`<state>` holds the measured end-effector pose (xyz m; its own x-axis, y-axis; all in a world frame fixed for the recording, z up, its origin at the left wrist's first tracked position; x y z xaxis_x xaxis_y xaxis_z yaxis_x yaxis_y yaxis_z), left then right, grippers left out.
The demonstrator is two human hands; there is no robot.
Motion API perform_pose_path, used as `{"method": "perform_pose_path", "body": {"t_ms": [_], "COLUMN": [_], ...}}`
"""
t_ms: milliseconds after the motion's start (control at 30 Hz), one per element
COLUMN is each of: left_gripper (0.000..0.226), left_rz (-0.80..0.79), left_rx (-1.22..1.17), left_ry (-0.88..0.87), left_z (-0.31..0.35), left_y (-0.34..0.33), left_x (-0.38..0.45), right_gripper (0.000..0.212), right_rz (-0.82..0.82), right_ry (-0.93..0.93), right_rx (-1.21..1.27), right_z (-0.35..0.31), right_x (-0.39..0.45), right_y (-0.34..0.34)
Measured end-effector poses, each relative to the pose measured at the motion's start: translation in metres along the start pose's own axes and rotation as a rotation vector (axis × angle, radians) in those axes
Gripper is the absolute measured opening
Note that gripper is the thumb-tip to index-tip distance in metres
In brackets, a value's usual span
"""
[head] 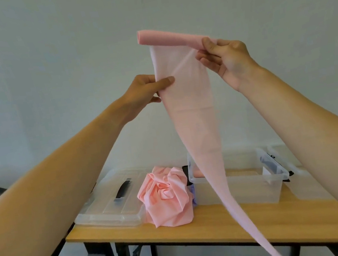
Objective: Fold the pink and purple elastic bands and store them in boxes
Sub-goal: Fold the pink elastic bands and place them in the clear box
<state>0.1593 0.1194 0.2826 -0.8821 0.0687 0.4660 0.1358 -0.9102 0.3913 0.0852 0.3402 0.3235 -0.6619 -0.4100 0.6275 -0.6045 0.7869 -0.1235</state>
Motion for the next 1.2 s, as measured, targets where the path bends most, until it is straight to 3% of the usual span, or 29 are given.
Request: {"method": "perform_pose_path", "body": {"t_ms": [100,300,433,733,1000,1200], "left_gripper": [0.026,0.036,0.037,0.029,0.019,0.035], "left_rz": [-0.028,0.181,0.210,0.378,0.354,0.237], "left_rx": [0.019,0.100,0.117,-0.071,-0.070,-0.066], "left_ry": [-0.031,-0.105,-0.124,0.026,0.146,0.230], "left_z": [-0.004,-0.015,-0.023,-0.066,-0.118,-0.154], "left_y": [0.004,0.021,0.020,0.022,0.012,-0.004], "left_x": [-0.015,-0.045,-0.066,-0.089,-0.117,-0.151], "right_gripper": [0.012,0.012,0.009,0.009,0.017,0.019], "right_rz": [-0.013,-0.040,-0.071,-0.100,-0.135,-0.168], "right_ry": [-0.021,-0.055,-0.076,-0.135,-0.255,-0.295], "right_rx": [-0.050,-0.079,-0.084,-0.135,-0.169,-0.243], "right_z": [0.011,0.041,0.069,0.125,0.165,0.194], "right_x": [-0.005,-0.016,-0.025,-0.045,-0.072,-0.102], "right_y": [-0.004,-0.013,-0.021,-0.032,-0.029,-0.022]}}
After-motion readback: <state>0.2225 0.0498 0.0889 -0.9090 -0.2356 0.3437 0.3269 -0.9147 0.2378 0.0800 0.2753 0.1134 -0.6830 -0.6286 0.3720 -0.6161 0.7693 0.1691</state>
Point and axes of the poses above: each hand's wrist, its own x-axis towards the middle knuckle, its own y-axis out of the back of the hand, z = x × y, the point moved 2 cm from there along x, towards the middle knuckle, and after that the axes turned 9 degrees about -z, right-handed, at the moved point
